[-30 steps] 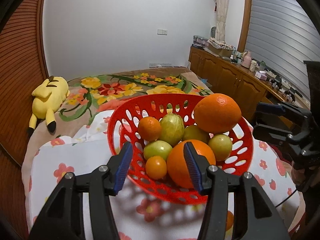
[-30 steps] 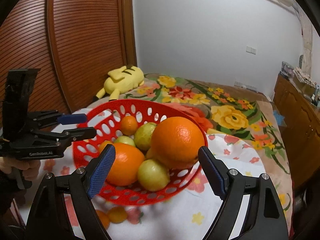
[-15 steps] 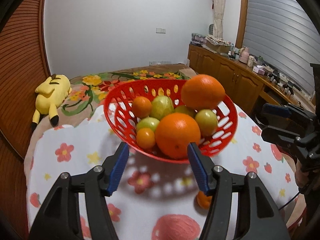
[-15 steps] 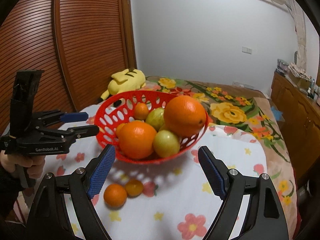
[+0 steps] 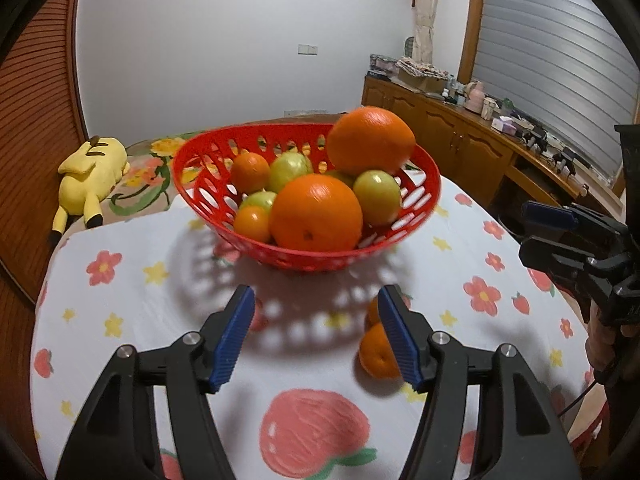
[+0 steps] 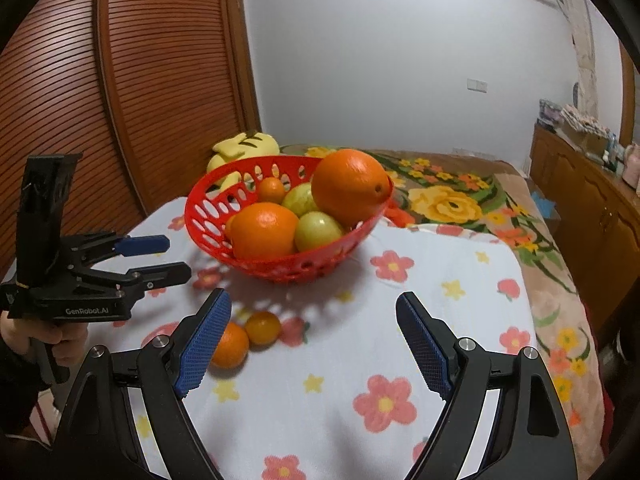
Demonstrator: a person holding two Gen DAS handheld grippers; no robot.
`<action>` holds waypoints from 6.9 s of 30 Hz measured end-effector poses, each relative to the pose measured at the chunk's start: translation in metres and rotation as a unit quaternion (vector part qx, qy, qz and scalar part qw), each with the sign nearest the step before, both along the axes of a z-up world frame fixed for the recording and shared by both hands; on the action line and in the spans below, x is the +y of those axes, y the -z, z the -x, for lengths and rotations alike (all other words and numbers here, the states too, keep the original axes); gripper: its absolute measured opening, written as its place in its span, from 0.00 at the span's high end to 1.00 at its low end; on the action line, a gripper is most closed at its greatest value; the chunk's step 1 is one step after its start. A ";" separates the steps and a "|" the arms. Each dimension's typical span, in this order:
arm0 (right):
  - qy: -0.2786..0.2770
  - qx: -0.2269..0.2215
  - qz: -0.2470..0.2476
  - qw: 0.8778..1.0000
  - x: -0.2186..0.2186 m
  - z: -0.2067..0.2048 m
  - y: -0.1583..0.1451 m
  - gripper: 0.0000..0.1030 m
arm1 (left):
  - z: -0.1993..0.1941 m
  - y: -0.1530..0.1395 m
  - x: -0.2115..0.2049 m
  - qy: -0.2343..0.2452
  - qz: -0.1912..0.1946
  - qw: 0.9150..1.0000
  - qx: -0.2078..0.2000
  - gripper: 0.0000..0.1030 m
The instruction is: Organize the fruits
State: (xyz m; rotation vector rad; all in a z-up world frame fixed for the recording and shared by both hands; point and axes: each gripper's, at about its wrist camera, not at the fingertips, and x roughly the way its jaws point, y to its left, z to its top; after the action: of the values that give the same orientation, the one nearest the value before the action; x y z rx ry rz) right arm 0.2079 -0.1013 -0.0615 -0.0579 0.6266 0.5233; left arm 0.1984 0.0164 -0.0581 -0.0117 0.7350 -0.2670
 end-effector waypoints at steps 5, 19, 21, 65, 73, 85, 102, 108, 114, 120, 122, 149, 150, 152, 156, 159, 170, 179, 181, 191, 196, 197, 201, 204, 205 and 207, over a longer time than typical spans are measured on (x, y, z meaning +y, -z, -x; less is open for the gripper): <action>0.007 0.008 -0.005 1.000 -0.007 0.010 0.008 0.16 | 0.005 0.014 -0.009 0.010 0.001 1.000 0.016 0.38; 0.015 0.018 -0.005 1.000 -0.014 0.021 0.019 0.16 | 0.002 0.036 -0.041 0.045 0.010 0.997 0.054 0.38; 0.015 0.020 -0.005 1.000 -0.014 0.022 0.021 0.16 | 0.000 0.040 -0.045 0.049 0.011 0.997 0.061 0.38; -0.036 0.101 0.036 0.994 0.072 -0.040 0.075 0.47 | 0.033 0.002 0.048 -0.010 0.052 0.999 -0.001 0.57; -0.042 0.118 0.033 0.992 0.079 -0.049 0.084 0.50 | 0.034 0.002 0.049 -0.012 0.051 0.999 0.000 0.57; -0.066 0.116 0.020 0.991 0.081 -0.036 0.081 0.69 | 0.033 -0.004 0.050 -0.017 0.051 0.999 -0.004 0.57; -0.065 0.036 -0.003 0.997 0.057 -0.020 0.007 0.69 | 0.020 -0.034 0.046 -0.012 0.041 0.998 -0.036 0.57; -0.062 0.029 0.006 0.998 0.058 -0.040 -0.001 0.69 | -0.001 -0.039 0.043 -0.009 0.032 0.999 -0.036 0.57; -0.067 0.022 0.004 0.997 0.062 -0.057 -0.007 0.69 | -0.031 -0.040 0.042 -0.007 0.015 0.999 -0.029 0.57; -0.080 0.025 0.004 0.996 0.071 -0.078 -0.007 0.69 | -0.062 -0.036 0.042 -0.010 0.012 1.000 -0.020 0.57; -0.085 0.027 0.005 0.996 0.075 -0.086 -0.006 0.69 | -0.068 -0.034 0.043 -0.010 0.013 1.000 -0.018 0.57; -0.094 0.008 0.016 0.995 0.089 -0.107 -0.009 0.60 | -0.106 -0.019 0.038 -0.005 -0.002 1.000 0.004 0.56; -0.093 0.008 0.015 0.996 0.088 -0.107 -0.010 0.60 | -0.107 -0.018 0.037 -0.005 -0.002 1.000 0.005 0.56; -0.088 0.007 0.013 0.996 0.085 -0.107 -0.011 0.60 | -0.108 -0.017 0.036 -0.005 -0.003 1.000 0.006 0.56; -0.084 0.006 0.009 0.996 0.081 -0.105 -0.012 0.60 | -0.109 -0.017 0.035 -0.004 -0.004 1.000 0.006 0.56; -0.081 0.006 0.009 0.997 0.079 -0.103 -0.013 0.60 | -0.109 -0.017 0.035 -0.004 -0.003 1.000 0.005 0.56; -0.066 0.008 0.007 0.998 0.070 -0.097 -0.012 0.59 | -0.107 -0.022 0.031 -0.010 -0.006 1.000 -0.009 0.50; -0.052 0.009 -0.004 0.999 0.063 -0.088 -0.011 0.59 | -0.089 -0.026 0.026 -0.008 -0.012 1.000 -0.016 0.47; -0.047 0.010 -0.009 0.999 0.060 -0.084 -0.012 0.59 | -0.080 -0.028 0.025 -0.008 -0.011 1.000 -0.020 0.47; -0.020 -0.006 -0.014 1.000 0.050 -0.049 -0.012 0.57 | -0.037 -0.039 0.016 -0.010 -0.014 0.999 -0.037 0.45; -0.005 -0.014 -0.020 1.000 0.040 -0.031 -0.013 0.54 | -0.014 -0.049 0.013 -0.011 -0.019 0.998 -0.057 0.43; -0.001 -0.017 -0.023 1.000 0.037 -0.027 -0.014 0.51 | -0.009 -0.051 0.014 -0.010 -0.017 0.998 -0.061 0.43; 0.012 -0.031 -0.031 0.999 0.030 -0.011 -0.021 0.47 | 0.011 -0.061 0.011 -0.014 -0.014 0.997 -0.080 0.39; 0.019 -0.041 -0.034 0.998 0.026 -0.001 -0.027 0.44 | 0.024 -0.068 0.010 -0.017 -0.013 0.995 -0.094 0.36; 0.021 -0.046 -0.035 0.998 0.024 0.003 -0.030 0.43 | 0.028 -0.070 0.010 -0.019 -0.014 0.995 -0.099 0.34; 0.024 -0.055 -0.036 0.998 0.022 0.010 -0.035 0.41 | 0.036 -0.076 0.009 -0.022 -0.011 0.993 -0.113 0.32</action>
State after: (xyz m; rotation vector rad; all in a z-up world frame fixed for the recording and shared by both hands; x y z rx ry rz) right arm 0.1982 -0.0796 -0.0268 -0.0039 0.5001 0.4913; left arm 0.1627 0.0257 0.0175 0.0240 0.5124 -0.2141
